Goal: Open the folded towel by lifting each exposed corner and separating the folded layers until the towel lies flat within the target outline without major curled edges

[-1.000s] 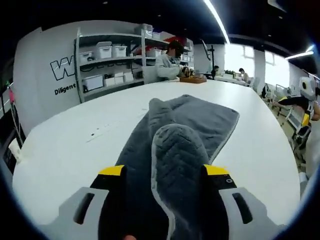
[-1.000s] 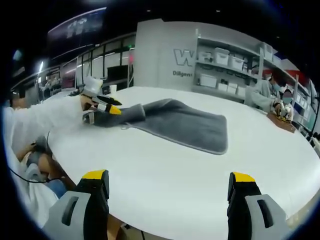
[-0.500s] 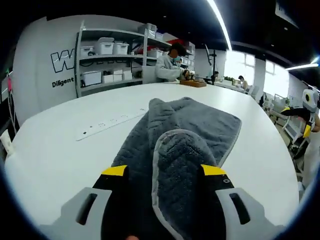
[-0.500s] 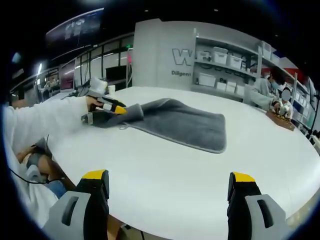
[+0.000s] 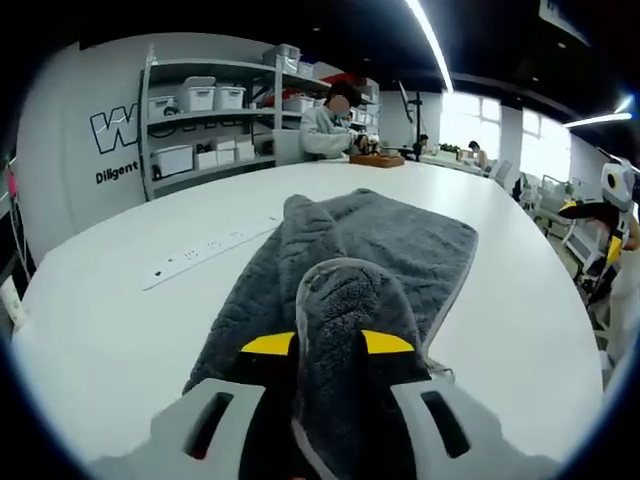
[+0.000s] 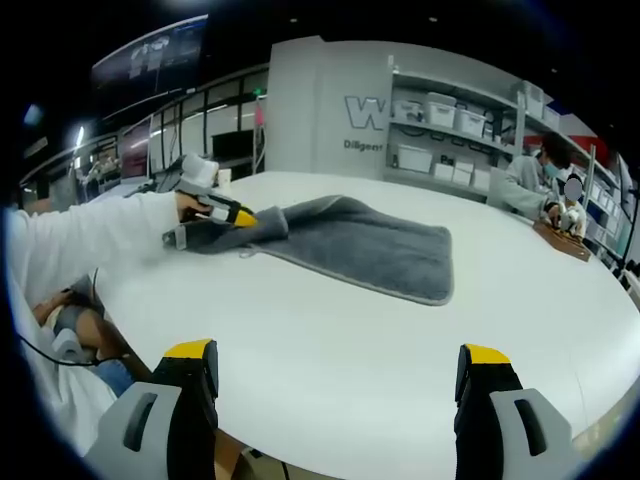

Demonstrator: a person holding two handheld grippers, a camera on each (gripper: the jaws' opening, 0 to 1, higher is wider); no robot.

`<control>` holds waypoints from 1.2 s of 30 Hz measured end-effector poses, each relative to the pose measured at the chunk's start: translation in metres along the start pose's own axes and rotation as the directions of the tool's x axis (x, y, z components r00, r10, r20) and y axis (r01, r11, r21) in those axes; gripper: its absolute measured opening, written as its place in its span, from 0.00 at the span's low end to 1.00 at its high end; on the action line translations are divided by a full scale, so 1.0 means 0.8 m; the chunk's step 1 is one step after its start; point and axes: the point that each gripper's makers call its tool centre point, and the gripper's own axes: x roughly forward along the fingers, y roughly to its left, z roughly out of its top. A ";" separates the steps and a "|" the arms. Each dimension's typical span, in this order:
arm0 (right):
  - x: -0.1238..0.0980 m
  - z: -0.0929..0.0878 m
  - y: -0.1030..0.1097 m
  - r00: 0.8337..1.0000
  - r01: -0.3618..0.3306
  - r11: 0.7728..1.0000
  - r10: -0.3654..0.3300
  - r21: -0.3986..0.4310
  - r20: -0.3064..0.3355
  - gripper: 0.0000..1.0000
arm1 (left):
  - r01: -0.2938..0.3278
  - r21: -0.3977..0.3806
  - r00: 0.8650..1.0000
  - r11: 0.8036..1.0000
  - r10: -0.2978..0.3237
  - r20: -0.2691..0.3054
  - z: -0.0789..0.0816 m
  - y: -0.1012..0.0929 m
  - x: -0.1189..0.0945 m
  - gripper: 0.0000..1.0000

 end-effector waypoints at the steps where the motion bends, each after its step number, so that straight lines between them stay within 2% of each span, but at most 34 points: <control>1: 0.000 0.001 0.000 1.000 0.000 1.000 0.000 0.001 0.002 0.99 | -0.002 0.004 1.000 1.000 0.002 0.001 0.001 0.000 -0.001 0.19; 6: 0.000 0.001 0.002 1.000 -0.002 1.000 0.002 -0.004 0.001 0.99 | -0.011 0.017 1.000 1.000 0.011 0.007 0.005 0.002 -0.005 0.08; 13: -0.002 0.002 0.004 1.000 -0.001 1.000 0.001 -0.008 0.005 0.99 | -0.026 0.064 1.000 0.998 0.026 0.008 0.012 0.002 -0.014 0.06; 17: -0.003 0.002 0.004 1.000 0.001 1.000 -0.001 -0.009 0.005 0.99 | -0.048 0.076 0.999 0.996 0.046 0.025 0.024 0.009 -0.025 0.06; 24: -0.003 0.003 0.006 1.000 -0.002 1.000 0.002 -0.012 0.007 0.99 | -0.116 0.087 0.993 0.989 0.113 0.040 0.041 0.035 -0.049 0.05; 27: -0.003 0.003 0.006 1.000 -0.003 1.000 0.003 -0.012 0.007 0.99 | -0.126 0.085 0.992 0.988 0.122 0.043 0.043 0.040 -0.053 0.05; 29: -0.003 0.004 0.008 1.000 -0.006 1.000 0.006 -0.016 0.006 0.99 | -0.168 0.082 0.985 0.982 0.164 0.055 0.053 0.060 -0.068 0.05; 33: -0.002 0.004 0.009 1.000 -0.008 1.000 0.008 -0.018 0.006 0.99 | -0.213 0.093 0.976 0.973 0.208 0.059 0.061 0.077 -0.079 0.05; 36: -0.002 0.003 0.010 1.000 -0.008 1.000 0.008 -0.019 0.003 0.99 | -0.260 0.104 0.965 0.960 0.254 0.068 0.071 0.096 -0.090 0.05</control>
